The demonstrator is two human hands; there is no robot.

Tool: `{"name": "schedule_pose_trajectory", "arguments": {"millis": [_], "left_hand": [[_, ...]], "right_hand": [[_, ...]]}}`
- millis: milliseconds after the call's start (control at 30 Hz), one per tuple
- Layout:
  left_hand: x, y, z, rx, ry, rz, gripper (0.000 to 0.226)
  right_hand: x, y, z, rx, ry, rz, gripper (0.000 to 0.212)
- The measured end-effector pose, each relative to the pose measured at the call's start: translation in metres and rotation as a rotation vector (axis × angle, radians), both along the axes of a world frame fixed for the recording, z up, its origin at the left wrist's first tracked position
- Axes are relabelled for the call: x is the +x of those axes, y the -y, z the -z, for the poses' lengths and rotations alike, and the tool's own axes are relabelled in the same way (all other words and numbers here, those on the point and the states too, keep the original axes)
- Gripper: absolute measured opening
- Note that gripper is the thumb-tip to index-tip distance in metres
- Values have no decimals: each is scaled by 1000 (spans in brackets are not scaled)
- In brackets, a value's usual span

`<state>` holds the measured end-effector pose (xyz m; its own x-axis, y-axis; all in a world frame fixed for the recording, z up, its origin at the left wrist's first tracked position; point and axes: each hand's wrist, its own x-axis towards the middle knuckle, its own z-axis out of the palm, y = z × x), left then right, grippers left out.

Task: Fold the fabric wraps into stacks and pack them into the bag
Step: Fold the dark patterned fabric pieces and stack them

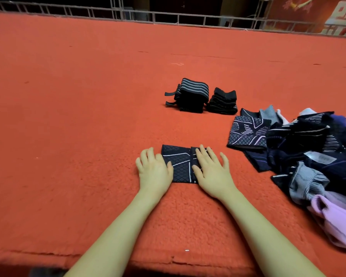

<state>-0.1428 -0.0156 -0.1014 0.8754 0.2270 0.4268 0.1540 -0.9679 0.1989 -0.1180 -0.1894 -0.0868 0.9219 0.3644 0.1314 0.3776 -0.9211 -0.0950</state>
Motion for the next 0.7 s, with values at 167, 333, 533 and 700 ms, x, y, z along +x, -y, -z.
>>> {"name": "schedule_pose_trajectory", "arguments": {"millis": [167, 333, 533, 700], "left_hand": [[-2, 8, -7, -20, -41, -68, 38], [-5, 12, -7, 55, 32, -88, 35], [-2, 19, -22, 22, 328, 66, 24], [-6, 53, -50, -411, 285, 361, 44]], "right_hand": [[6, 2, -2, -60, -33, -32, 87], [1, 3, -4, -53, -3, -18, 84], [-6, 3, -3, 15, 89, 4, 80], [-6, 11, -5, 544, -17, 54, 63]]}}
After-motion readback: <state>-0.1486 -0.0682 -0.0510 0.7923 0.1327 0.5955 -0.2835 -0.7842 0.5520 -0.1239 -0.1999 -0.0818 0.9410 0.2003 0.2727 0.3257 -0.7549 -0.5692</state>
